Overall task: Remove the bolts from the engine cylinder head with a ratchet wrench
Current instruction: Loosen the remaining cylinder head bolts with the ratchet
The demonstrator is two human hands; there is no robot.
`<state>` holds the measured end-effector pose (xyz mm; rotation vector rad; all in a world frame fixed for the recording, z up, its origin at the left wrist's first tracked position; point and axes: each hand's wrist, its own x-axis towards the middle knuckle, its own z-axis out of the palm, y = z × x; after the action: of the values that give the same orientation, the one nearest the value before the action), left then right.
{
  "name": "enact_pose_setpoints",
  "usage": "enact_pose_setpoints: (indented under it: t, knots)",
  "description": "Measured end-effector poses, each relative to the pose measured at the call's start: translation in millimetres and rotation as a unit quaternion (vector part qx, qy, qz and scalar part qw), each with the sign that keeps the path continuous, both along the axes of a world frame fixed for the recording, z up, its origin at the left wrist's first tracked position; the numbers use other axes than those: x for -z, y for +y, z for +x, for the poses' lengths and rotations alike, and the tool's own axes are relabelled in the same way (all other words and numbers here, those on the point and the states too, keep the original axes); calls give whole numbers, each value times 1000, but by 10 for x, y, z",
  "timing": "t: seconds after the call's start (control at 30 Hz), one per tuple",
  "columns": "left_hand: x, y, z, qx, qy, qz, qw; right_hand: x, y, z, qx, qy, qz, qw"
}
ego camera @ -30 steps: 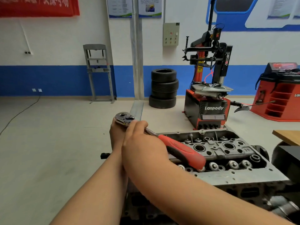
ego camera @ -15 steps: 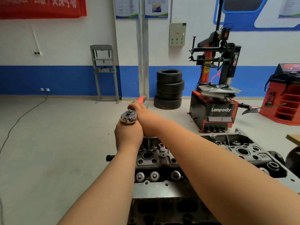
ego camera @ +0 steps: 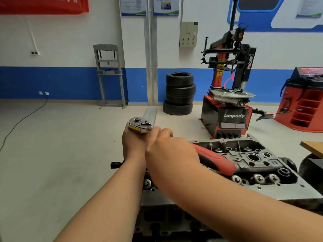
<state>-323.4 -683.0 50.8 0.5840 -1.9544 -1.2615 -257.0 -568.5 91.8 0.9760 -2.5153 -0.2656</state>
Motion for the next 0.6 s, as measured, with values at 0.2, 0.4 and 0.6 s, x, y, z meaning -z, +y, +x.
enact_pose_setpoints:
  t: [0.2, 0.4, 0.6]
  knots:
    - [10, -24, -31, -45, -17, -2, 999, -65, -125, -785, 12, -129, -135, 982]
    - [19, -89, -53, -30, 35, 75, 996, -183, -588, -1234, -91, -228, -66, 967]
    - [5, -8, -54, -39, 30, 88, 995, -172, -421, -1022, -8, -134, -72, 988]
